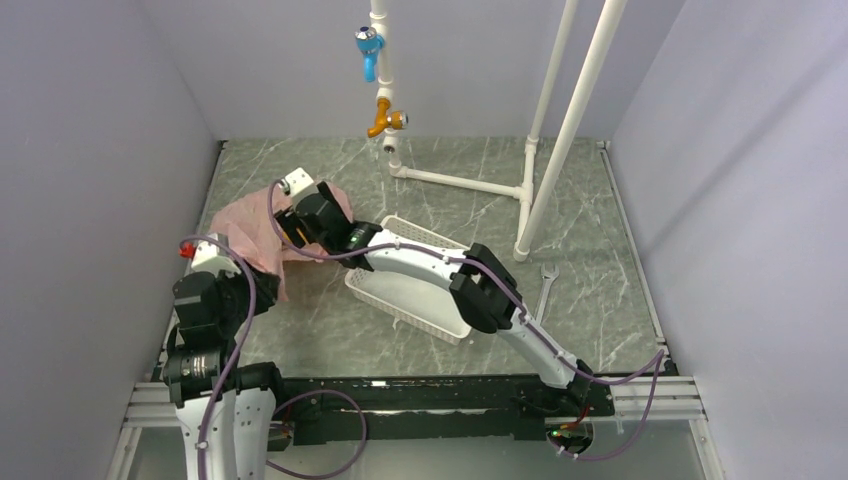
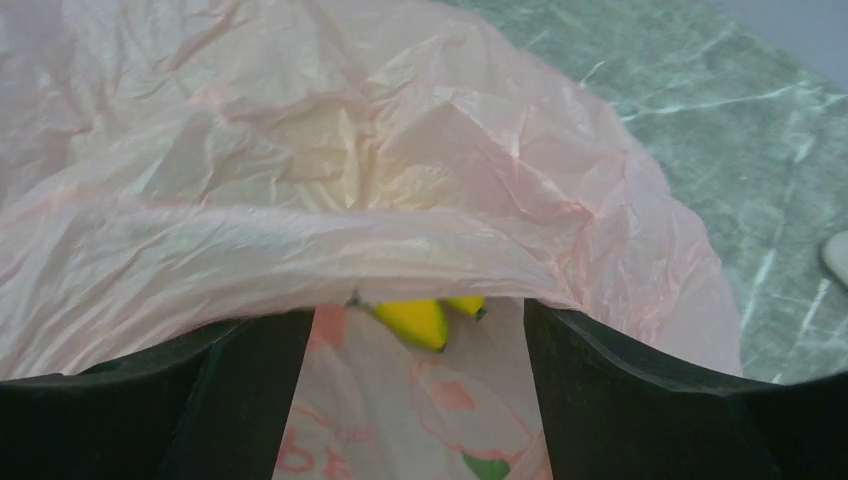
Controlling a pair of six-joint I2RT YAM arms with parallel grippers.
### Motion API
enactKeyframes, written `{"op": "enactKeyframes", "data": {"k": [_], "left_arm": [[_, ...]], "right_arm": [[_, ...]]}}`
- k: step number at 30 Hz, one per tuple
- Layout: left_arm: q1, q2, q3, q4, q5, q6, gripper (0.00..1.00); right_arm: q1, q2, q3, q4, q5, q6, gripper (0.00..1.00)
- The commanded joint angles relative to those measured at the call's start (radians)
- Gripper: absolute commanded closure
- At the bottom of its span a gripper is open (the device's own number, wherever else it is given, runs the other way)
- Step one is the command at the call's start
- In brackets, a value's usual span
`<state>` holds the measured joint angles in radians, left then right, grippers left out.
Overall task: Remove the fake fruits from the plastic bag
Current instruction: Adjust the plastic bag at the center of the board.
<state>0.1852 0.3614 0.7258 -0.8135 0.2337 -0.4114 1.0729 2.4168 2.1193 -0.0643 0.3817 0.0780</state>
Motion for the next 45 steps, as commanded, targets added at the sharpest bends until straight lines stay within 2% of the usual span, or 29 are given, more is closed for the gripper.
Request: {"op": "enactKeyframes", "data": {"k": [1,2,3,5,9,11,14,17,21,24,26,29,31,36,40,45], "left_arm": [[-0.004,0.001,0.032,0.001,-0.009,-0.003,0.47],[-0.004,-0.001,0.045,-0.008,-0.017,-0.002,0.36],[-0.004,-0.006,0.056,-0.011,-0.025,0.001,0.29],[-0.003,-0.026,0.087,-0.012,-0.032,0.007,0.24],[-0.004,-0.023,0.182,-0.020,-0.143,0.003,0.27],[-0.003,-0.013,0.196,0.030,-0.153,0.017,0.31],[-0.003,0.055,0.212,0.125,-0.042,0.066,0.29],[-0.004,0.189,0.263,0.084,0.003,0.091,0.30],[-0.004,0.305,0.239,0.135,0.070,0.137,0.36],[-0.025,0.415,0.270,0.128,0.103,0.184,0.36],[-0.096,0.488,0.305,0.104,-0.053,0.216,0.32],[-0.269,0.612,0.371,0.048,-0.345,0.250,0.29],[-0.339,0.685,0.396,0.015,-0.481,0.256,0.25],[-0.414,0.828,0.411,-0.011,-0.623,0.273,0.19],[-0.456,0.932,0.424,-0.040,-0.714,0.289,0.19],[-0.493,0.978,0.399,-0.019,-0.768,0.317,0.18]], "right_arm": [[0.007,-0.133,-0.075,0.032,-0.138,0.065,0.20],[0.006,-0.151,-0.104,0.046,-0.162,0.090,0.20],[0.006,-0.168,-0.129,0.057,-0.178,0.114,0.20],[0.005,-0.200,-0.182,0.081,-0.210,0.163,0.20],[-0.006,-0.283,-0.291,0.139,-0.278,0.268,0.21],[-0.017,-0.321,-0.344,0.169,-0.326,0.320,0.22],[-0.043,-0.382,-0.426,0.220,-0.394,0.399,0.22],[-0.086,-0.437,-0.506,0.264,-0.477,0.498,0.24],[-0.145,-0.529,-0.644,0.337,-0.586,0.604,0.26],[-0.168,-0.603,-0.722,0.343,-0.597,0.623,0.26],[-0.175,-0.637,-0.758,0.343,-0.611,0.620,0.26],[-0.174,-0.679,-0.797,0.347,-0.628,0.605,0.27],[-0.174,-0.705,-0.824,0.349,-0.626,0.599,0.27],[-0.174,-0.795,-0.902,0.354,-0.545,0.551,0.26],[-0.178,-0.846,-0.955,0.377,-0.516,0.542,0.26],[-0.179,-0.875,-0.992,0.422,-0.509,0.546,0.26]]}}
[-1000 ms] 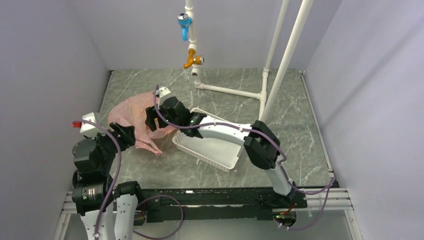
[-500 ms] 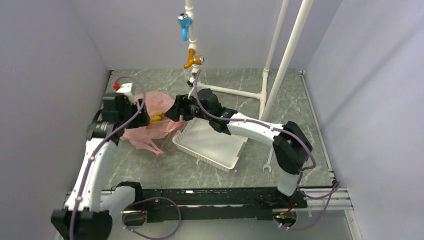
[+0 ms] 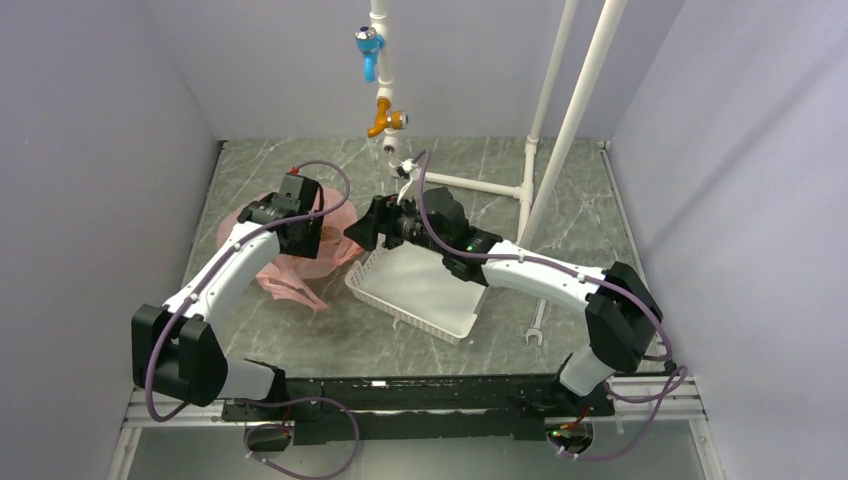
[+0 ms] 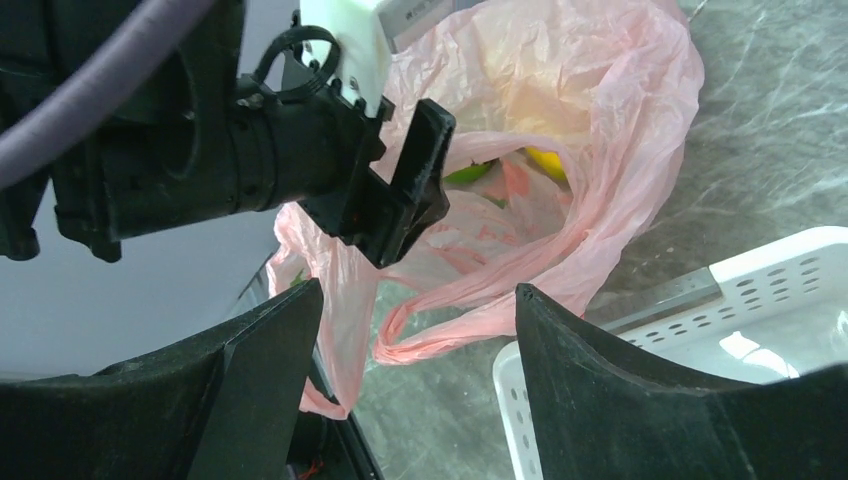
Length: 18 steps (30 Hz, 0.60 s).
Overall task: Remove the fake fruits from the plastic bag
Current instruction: Adjust the plastic bag at the center of the board.
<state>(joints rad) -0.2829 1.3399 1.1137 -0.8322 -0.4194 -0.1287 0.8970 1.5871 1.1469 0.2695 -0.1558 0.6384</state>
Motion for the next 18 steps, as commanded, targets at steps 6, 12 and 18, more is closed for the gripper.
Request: {"op": "enactKeyframes", "data": {"k": [6,12,18], "left_arm": [[-0.027,0.019,0.040,-0.011,-0.197,0.045,0.33],[-0.027,0.096,0.105,-0.050,-0.102,0.042,0.33],[-0.020,0.176,0.141,-0.075,-0.134,0.030,0.56]], "right_arm": [[-0.003,-0.048,-0.016,0.074,0.034,-0.032,0.26],[0.005,-0.049,-0.012,0.072,0.037,-0.039,0.26],[0.019,-0.044,-0.006,0.083,0.004,-0.076,0.26]]}}
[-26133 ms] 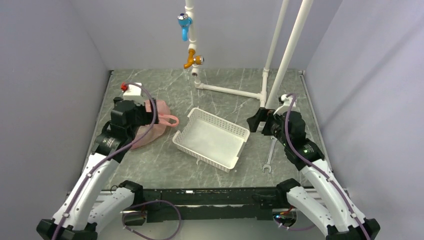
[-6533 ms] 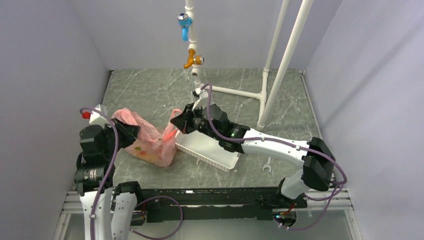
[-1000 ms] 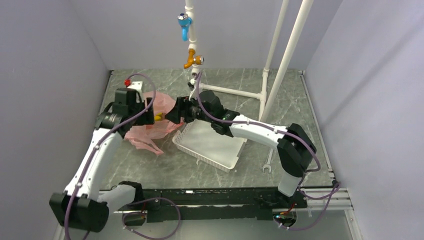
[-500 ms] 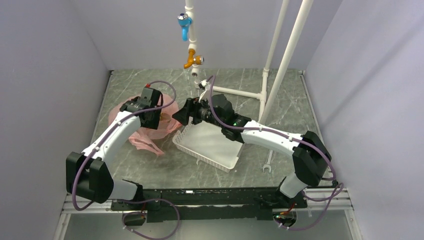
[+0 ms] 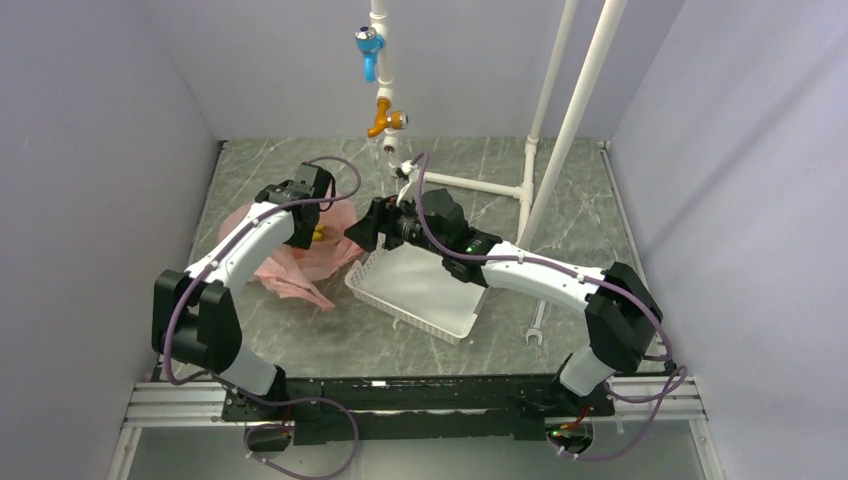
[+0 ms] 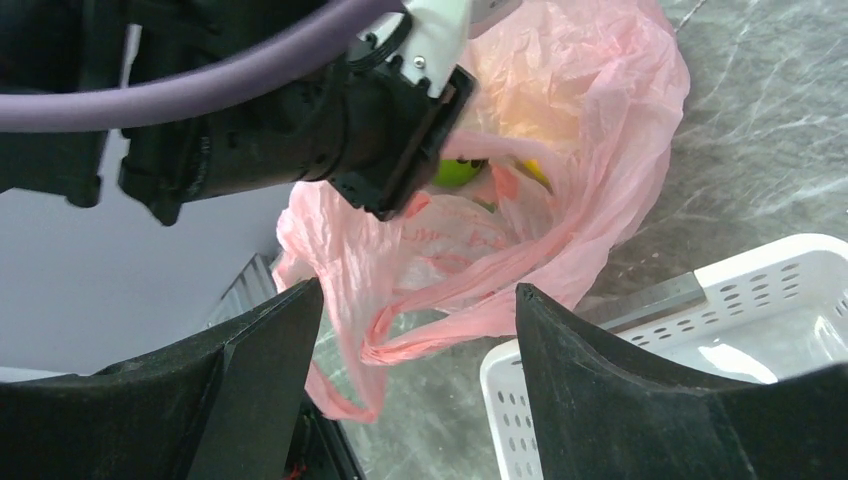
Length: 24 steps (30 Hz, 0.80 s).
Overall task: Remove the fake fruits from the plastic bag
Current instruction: Adjust the plastic bag at the center of the board.
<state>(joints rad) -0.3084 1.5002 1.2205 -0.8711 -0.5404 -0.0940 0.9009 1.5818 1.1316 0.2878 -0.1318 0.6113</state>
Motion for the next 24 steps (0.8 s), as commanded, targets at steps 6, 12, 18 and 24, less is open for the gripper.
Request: {"op": "enactKeyframes", "data": {"k": [6,12,18,24], "left_arm": [[0.066,-0.158,-0.013,0.026,0.151,0.021,0.97],[0.158,-0.340,-0.049,0.044,0.405,0.044,1.00],[0.158,-0.497,-0.083,0.030,0.395,0.025,1.00],[0.158,-0.626,-0.177,0.120,0.438,0.005,1.00]], "right_arm": [[0.084,0.013,0.073,0.077,-0.075,-0.123,0.28],[0.115,0.082,0.103,0.110,-0.110,-0.108,0.38],[0.147,0.204,0.204,0.038,-0.033,-0.159,0.54],[0.161,0.338,0.317,-0.067,0.099,-0.220,0.60]]}}
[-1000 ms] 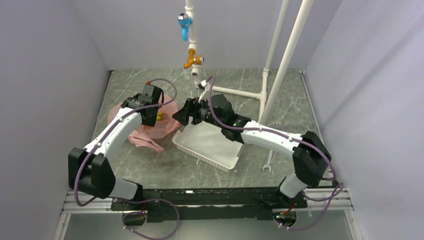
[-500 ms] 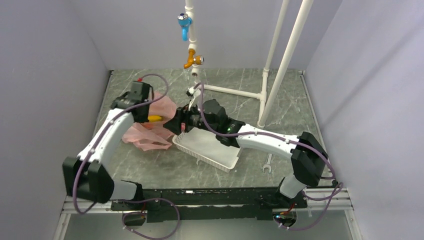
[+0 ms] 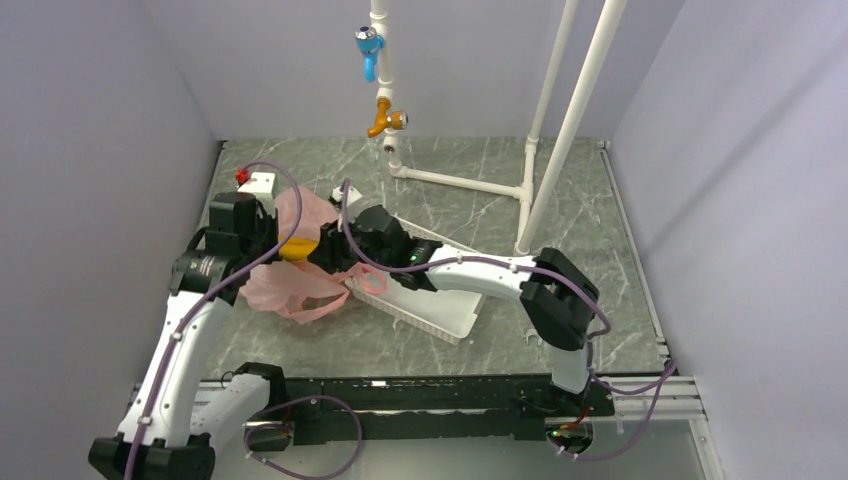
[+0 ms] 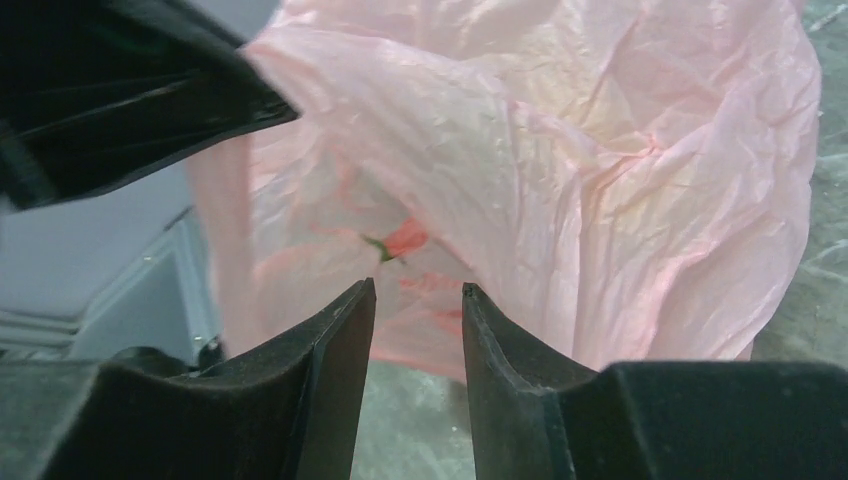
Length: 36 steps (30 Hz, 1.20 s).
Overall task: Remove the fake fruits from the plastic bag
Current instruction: Adjust the plastic bag at the center of the board.
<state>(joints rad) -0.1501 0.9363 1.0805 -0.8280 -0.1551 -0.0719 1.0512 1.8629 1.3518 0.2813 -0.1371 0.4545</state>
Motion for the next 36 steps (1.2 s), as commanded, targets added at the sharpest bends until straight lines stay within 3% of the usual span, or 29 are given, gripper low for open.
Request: {"op": "enactKeyframes", "data": {"k": [1,5,6,7,9,11,13,14,19,22,27,29,32,36], "left_arm": [[0.000,-0.071,-0.040,0.081,0.053,-0.021,1.00],[0.000,-0.079,-0.048,0.100,0.068,-0.033,1.00],[0.000,-0.068,-0.035,0.081,0.057,-0.048,0.93],[0.000,-0.060,-0.018,0.053,0.036,-0.075,0.77],[0.000,-0.067,0.000,-0.002,0.000,-0.141,0.56],[0.000,-0.111,-0.013,-0.032,0.002,-0.197,0.39],[0.000,-0.185,-0.033,-0.052,0.042,-0.238,0.16],[0.000,-0.226,-0.045,-0.057,0.068,-0.254,0.14],[-0.009,-0.383,-0.114,-0.081,0.177,-0.318,0.21],[-0.037,-0.425,-0.157,-0.114,0.201,-0.333,0.27],[-0.150,-0.392,-0.192,-0.150,0.159,-0.371,0.25],[-0.238,-0.349,-0.172,-0.151,0.053,-0.416,0.25],[-0.446,-0.241,-0.106,-0.237,-0.225,-0.551,0.24],[-0.732,0.003,0.032,-0.484,-0.534,-0.870,0.24]], "right_arm": [[0.013,0.076,0.129,-0.096,0.112,-0.067,0.61],[0.043,0.110,0.189,-0.123,0.044,-0.024,0.63],[0.043,0.108,0.176,-0.086,-0.022,0.024,0.63],[0.041,0.104,0.156,-0.032,-0.090,0.073,0.63],[0.037,0.098,0.126,0.057,-0.180,0.164,0.62],[0.033,0.112,0.132,0.098,-0.248,0.242,0.63],[0.033,0.131,0.160,0.123,-0.307,0.298,0.62],[0.030,0.141,0.160,0.150,-0.337,0.333,0.63],[-0.023,0.212,0.133,0.409,-0.477,0.596,0.63],[-0.077,0.195,0.081,0.398,-0.453,0.617,0.63],[-0.132,0.161,0.034,0.349,-0.468,0.580,0.55],[-0.141,0.105,-0.026,0.322,-0.394,0.540,0.51],[-0.149,0.026,-0.067,0.225,-0.304,0.457,0.50],[-0.169,-0.058,-0.125,0.153,-0.219,0.436,0.50]]}}
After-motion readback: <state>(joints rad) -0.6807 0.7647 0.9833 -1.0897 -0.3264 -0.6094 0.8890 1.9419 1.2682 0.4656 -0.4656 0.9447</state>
